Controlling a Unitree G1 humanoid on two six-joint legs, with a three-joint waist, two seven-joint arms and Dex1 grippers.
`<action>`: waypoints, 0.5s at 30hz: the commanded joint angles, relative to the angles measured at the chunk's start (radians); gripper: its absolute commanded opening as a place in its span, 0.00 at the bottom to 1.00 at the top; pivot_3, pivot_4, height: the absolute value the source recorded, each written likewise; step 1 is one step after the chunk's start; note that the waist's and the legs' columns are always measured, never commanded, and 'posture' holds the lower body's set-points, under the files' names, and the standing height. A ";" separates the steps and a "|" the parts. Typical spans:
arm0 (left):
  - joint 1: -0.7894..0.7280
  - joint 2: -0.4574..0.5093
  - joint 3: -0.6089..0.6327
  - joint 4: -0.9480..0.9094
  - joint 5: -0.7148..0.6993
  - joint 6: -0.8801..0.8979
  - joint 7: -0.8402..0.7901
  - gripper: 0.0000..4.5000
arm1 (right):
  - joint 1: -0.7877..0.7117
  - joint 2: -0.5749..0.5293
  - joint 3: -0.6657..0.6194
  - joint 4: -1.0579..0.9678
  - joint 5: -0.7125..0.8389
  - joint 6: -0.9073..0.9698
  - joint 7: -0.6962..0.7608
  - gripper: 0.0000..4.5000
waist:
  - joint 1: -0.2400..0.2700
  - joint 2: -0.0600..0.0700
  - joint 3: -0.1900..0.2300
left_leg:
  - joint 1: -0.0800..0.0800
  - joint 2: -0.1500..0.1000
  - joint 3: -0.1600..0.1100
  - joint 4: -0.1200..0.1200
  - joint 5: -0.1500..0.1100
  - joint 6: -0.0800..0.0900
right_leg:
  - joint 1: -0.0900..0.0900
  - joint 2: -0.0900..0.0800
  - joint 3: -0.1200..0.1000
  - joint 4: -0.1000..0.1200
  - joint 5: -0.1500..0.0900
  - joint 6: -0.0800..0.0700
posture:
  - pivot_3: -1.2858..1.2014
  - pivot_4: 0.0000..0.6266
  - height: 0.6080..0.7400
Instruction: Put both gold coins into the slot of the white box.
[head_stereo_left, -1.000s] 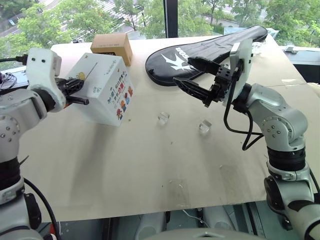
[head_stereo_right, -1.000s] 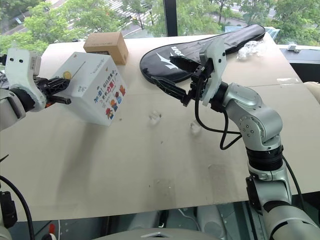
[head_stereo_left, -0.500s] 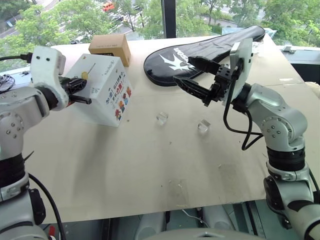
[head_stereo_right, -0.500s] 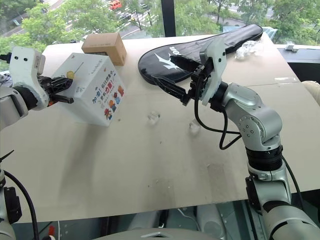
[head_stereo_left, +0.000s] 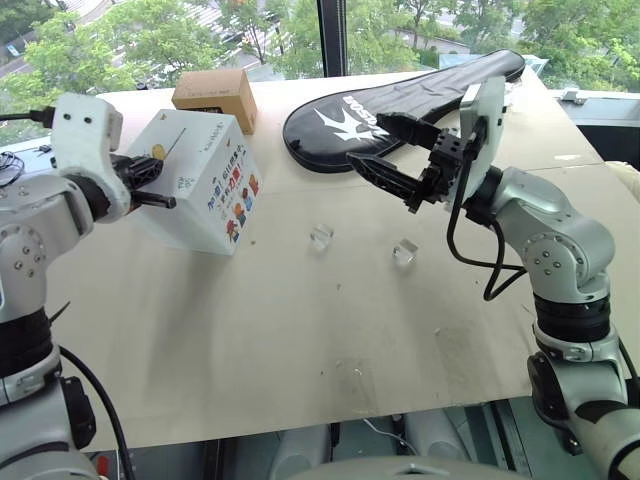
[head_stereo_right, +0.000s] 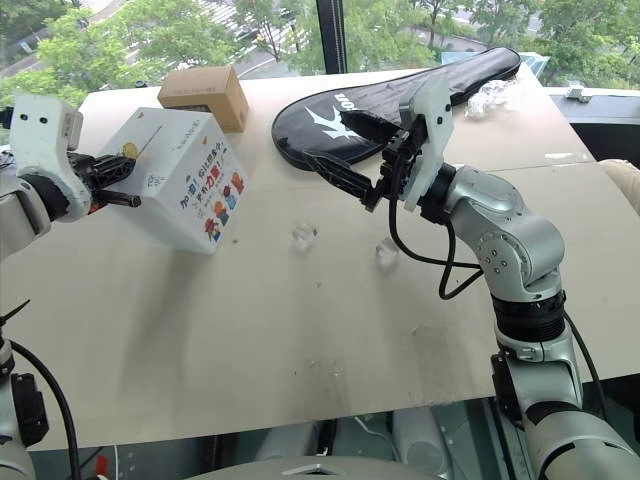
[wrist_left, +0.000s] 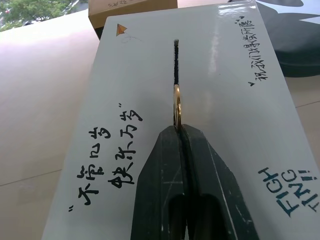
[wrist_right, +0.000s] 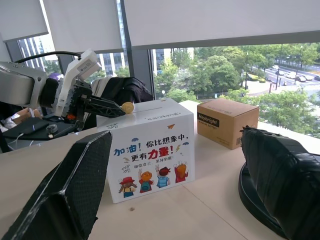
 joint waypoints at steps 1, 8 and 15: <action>0.009 0.004 0.012 0.001 0.029 0.004 -0.010 0.00 | -0.001 -0.003 -0.026 -0.042 0.011 -0.020 0.005 0.97 | 0.000 0.000 0.000 | 0.000 0.000 0.000 0.000 0.000 0.000 | 0.000 0.000 0.000 0.000 0.000 0.000 | 0.52 0.24 1.00; 0.013 -0.004 0.011 0.002 0.042 0.008 -0.039 0.00 | -0.001 -0.004 -0.027 -0.054 0.021 -0.009 0.003 0.97 | 0.000 0.000 0.000 | 0.000 0.000 0.000 0.000 0.000 0.000 | 0.000 0.000 0.000 0.000 0.000 0.000 | 0.52 0.24 1.00; 0.018 -0.012 0.021 0.003 0.054 0.014 -0.055 0.00 | -0.002 -0.015 -0.025 -0.069 0.065 0.002 0.040 0.97 | 0.000 0.000 0.000 | 0.000 0.000 0.001 0.000 0.000 0.000 | 0.000 0.000 0.000 0.000 0.000 0.000 | 0.52 0.24 1.00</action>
